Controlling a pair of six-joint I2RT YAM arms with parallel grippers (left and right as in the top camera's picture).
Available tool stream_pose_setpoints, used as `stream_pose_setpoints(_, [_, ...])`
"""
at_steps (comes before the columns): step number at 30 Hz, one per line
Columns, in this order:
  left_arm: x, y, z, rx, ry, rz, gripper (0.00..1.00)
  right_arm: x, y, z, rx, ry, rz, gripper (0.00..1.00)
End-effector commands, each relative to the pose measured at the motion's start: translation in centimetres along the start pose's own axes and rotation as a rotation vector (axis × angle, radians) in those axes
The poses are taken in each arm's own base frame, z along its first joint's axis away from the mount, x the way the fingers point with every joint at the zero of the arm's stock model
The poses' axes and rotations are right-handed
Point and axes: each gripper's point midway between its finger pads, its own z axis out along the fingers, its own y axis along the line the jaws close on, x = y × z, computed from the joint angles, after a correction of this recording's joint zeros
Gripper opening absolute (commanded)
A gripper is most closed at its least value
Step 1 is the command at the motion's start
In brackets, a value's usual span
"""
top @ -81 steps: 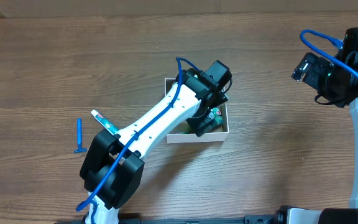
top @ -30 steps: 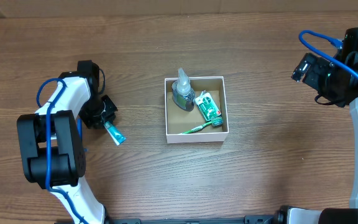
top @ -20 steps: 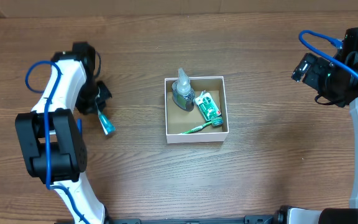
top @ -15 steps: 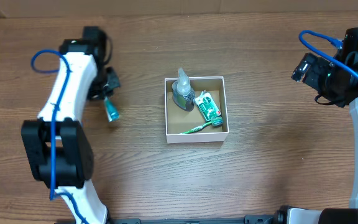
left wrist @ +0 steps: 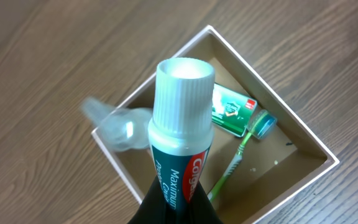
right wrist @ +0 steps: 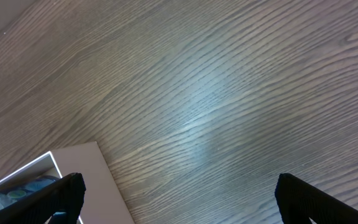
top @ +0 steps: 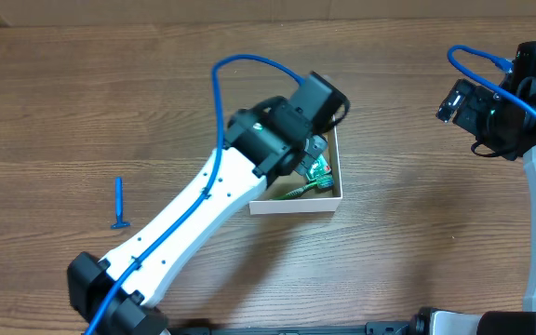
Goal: Pack container
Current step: 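Place the toothpaste tube into the white box and release, then grasp the blue razor with the left gripper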
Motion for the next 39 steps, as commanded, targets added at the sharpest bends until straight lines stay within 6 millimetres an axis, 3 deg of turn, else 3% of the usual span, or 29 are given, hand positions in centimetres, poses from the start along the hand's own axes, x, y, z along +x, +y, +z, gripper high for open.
stream_pose_setpoints(1, [1.4,-1.9,4.1,0.057,0.100,0.087,0.04,-0.1,0.0,-0.2,-0.008,-0.009,0.000,1.00])
stream_pose_setpoints(6, [3.9,-3.3,8.6,0.077,0.231,0.113,0.04,-0.1,0.0,-0.2,-0.007,-0.008,0.000,1.00])
stream_pose_setpoints(9, [5.9,-4.0,10.0,0.098,0.320,0.129,0.06,-0.1,0.0,-0.2,-0.008,-0.008,0.000,1.00])
stream_pose_setpoints(10, [6.4,-4.0,9.9,0.098,0.343,0.131,0.08,-0.1,0.0,-0.2,-0.008,-0.009,0.000,1.00])
stream_pose_setpoints(14, [6.1,-3.1,8.7,0.066,0.336,0.135,0.36,-0.2,0.1,-0.2,-0.009,-0.011,-0.001,1.00])
stream_pose_setpoints(16, [5.4,-1.9,7.3,0.015,0.318,0.139,0.47,-0.2,0.1,-0.2,-0.008,-0.010,-0.001,1.00])
stream_pose_setpoints(18, [3.9,0.0,3.8,-0.044,0.279,0.126,0.50,-0.2,0.1,-0.2,-0.009,-0.012,-0.001,1.00])
stream_pose_setpoints(21, [2.2,3.8,-2.8,-0.143,0.177,-0.051,0.52,-0.2,0.1,-0.2,-0.008,-0.011,-0.005,1.00])
stream_pose_setpoints(23, [2.2,6.9,-6.9,-0.183,0.090,-0.226,0.64,-0.2,0.1,-0.2,-0.008,-0.011,-0.005,1.00])
stream_pose_setpoints(24, [2.6,8.3,-8.3,-0.197,0.063,-0.297,0.64,-0.2,0.1,-0.2,-0.008,-0.011,-0.005,1.00])
stream_pose_setpoints(27, [5.9,14.0,-12.4,-0.279,0.022,-0.550,0.64,-0.2,0.1,-0.2,-0.008,-0.010,-0.005,1.00])
stream_pose_setpoints(31, [12.6,20.4,-14.5,-0.414,0.054,-0.812,0.66,-0.1,0.0,-0.2,-0.008,-0.008,-0.004,1.00])
stream_pose_setpoints(34, [16.8,22.6,-12.7,-0.434,0.114,-0.948,0.73,-0.1,0.0,-0.2,-0.008,-0.008,-0.004,1.00])
stream_pose_setpoints(39, [23.9,24.1,-5.8,-0.383,0.244,-1.125,0.87,-0.1,0.0,-0.2,-0.007,-0.008,-0.004,1.00])
